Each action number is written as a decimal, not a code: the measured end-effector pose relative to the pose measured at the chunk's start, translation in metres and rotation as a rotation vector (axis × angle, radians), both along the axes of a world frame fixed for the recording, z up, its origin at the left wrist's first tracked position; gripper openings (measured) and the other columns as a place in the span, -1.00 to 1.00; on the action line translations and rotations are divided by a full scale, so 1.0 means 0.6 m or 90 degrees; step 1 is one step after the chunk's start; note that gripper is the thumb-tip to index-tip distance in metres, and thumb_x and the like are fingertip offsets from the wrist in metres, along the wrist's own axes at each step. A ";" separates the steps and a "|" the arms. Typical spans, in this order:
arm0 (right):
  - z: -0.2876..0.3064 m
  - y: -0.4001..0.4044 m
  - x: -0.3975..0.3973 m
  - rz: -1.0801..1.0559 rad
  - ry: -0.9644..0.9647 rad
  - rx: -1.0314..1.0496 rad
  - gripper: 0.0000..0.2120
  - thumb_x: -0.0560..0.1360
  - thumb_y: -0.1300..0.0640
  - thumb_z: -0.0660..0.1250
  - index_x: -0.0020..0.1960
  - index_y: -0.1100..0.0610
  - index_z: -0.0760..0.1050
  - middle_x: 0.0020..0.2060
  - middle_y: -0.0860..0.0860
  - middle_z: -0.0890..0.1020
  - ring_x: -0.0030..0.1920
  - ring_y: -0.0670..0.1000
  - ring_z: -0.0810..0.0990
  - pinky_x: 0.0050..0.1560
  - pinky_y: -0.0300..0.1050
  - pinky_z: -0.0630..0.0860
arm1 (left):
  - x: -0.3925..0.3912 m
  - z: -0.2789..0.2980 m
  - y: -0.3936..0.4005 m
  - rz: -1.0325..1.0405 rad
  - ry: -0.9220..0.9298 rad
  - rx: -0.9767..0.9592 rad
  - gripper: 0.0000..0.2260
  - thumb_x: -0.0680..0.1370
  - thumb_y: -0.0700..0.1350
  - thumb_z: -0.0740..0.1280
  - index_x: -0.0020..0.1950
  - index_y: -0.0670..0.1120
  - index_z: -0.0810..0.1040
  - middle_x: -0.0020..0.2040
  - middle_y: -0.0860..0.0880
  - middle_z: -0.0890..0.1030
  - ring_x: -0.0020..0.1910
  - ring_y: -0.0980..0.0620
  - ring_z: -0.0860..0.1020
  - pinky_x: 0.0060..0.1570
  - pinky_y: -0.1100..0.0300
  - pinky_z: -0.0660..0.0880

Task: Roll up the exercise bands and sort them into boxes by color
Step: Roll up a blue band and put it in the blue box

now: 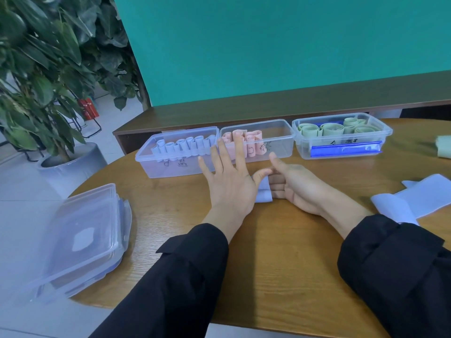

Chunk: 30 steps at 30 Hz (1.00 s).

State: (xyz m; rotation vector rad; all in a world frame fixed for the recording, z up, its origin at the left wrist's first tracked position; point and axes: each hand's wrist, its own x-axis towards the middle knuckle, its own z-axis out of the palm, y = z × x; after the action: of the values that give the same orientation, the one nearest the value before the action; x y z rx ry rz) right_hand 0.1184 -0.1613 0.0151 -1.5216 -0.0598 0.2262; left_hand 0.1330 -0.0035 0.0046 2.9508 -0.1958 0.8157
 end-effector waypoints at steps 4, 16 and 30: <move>0.003 0.000 -0.003 0.007 0.005 -0.015 -0.39 0.61 -0.30 0.13 0.33 0.19 0.52 0.20 0.16 0.64 0.20 0.04 0.65 0.22 -0.05 0.59 | 0.017 0.005 -0.002 0.004 -0.031 0.022 -0.23 0.59 0.39 -0.12 0.65 -0.03 -0.21 0.63 -0.23 0.10 0.59 -0.27 0.11 0.49 -0.38 0.06; -0.005 -0.008 -0.013 0.054 -0.064 -0.092 -0.62 0.39 0.34 0.55 0.17 0.13 0.64 0.02 0.10 0.74 0.12 0.09 0.70 0.26 -0.03 0.57 | 0.054 0.016 -0.005 0.024 -0.060 0.034 -0.39 0.67 0.25 0.01 0.60 -0.10 0.16 0.36 -0.12 0.50 0.29 -0.13 0.47 0.16 -0.06 0.45; 0.011 0.006 -0.032 0.048 -0.100 0.057 -0.73 0.51 0.32 0.41 0.21 0.29 0.60 0.05 0.21 0.72 0.12 0.15 0.70 0.14 -0.10 0.64 | 0.030 0.051 0.029 -0.145 0.146 -0.521 -0.54 0.73 0.07 0.10 -0.10 -0.17 0.64 -0.27 -0.14 0.65 -0.26 -0.10 0.63 -0.19 0.05 0.54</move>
State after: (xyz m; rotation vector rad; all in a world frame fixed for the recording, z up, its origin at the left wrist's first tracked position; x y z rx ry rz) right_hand 0.0994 -0.1574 0.0215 -1.4470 -0.2486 0.1614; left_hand 0.1511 0.0136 0.0349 2.1691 -0.1341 0.3822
